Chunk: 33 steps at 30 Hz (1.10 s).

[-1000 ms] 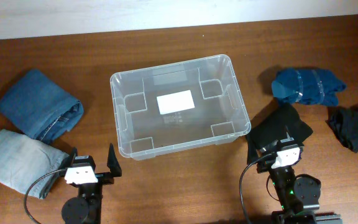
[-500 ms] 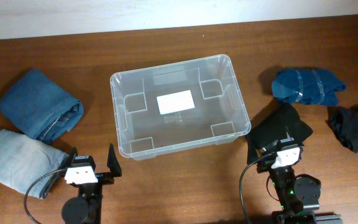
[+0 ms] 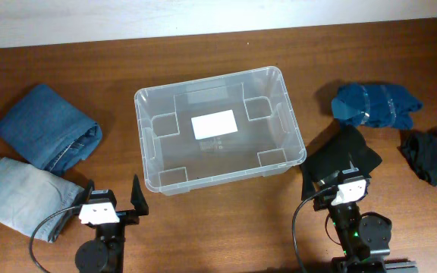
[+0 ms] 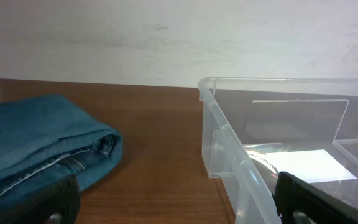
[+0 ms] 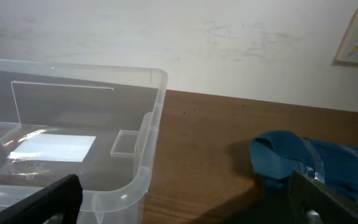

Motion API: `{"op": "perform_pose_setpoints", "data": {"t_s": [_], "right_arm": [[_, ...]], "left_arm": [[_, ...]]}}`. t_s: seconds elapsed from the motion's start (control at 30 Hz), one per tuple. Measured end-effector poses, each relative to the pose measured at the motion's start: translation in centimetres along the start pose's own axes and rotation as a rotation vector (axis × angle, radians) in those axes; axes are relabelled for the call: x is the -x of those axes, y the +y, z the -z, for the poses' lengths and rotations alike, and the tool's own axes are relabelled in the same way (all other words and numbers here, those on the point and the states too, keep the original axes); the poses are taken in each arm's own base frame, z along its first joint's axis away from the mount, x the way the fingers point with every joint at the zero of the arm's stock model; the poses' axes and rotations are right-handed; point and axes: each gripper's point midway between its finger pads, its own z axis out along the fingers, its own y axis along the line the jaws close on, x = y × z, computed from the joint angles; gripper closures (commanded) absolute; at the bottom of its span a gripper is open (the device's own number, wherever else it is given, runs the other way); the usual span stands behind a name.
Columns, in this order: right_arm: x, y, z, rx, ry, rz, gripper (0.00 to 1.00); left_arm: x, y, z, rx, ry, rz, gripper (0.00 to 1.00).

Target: Pack container

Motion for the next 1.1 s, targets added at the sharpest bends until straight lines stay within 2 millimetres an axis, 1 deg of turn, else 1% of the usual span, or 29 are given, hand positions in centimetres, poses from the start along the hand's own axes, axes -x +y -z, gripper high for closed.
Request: {"op": "perform_pose_setpoints", "data": {"t_s": [0.4,0.6,0.73,0.8,0.87,0.93,0.97,1.03,1.1], "right_arm": [[0.0,0.0,0.0,0.000,0.000,-0.001,0.01],[-0.1,0.0,0.0,0.001,0.003,-0.073,0.02],[-0.4,-0.2,0.3,-0.015,0.049,-0.117,0.01],[-0.5,-0.6,0.8,-0.042,0.100,-0.140,0.02],[0.2,-1.3,1.3,-0.084,0.147,-0.154,0.02],[1.8,-1.9,1.7,-0.112,0.172,-0.163,0.02],[2.9,-2.1,1.8,-0.124,0.181,-0.167,0.02],[4.9,-2.5,1.7,-0.138,0.205,-0.170,0.01],[5.9,-2.9,1.3,-0.148,0.267,-0.175,0.01]], "left_arm": [[0.0,0.0,0.0,0.000,0.000,0.000,0.01],[0.0,0.0,0.0,0.000,0.000,0.000,0.01],[0.0,0.0,0.1,0.002,0.013,0.000,0.01],[0.4,0.2,0.3,0.015,0.023,0.000,0.01],[1.5,0.4,0.6,0.029,0.029,0.000,0.00],[3.3,0.5,0.8,0.041,0.023,0.001,0.01],[4.4,0.5,0.8,0.047,0.020,0.002,0.01],[6.4,0.6,0.8,0.059,0.020,0.001,0.01],[7.9,0.6,0.6,0.068,0.049,-0.002,0.01]]}}
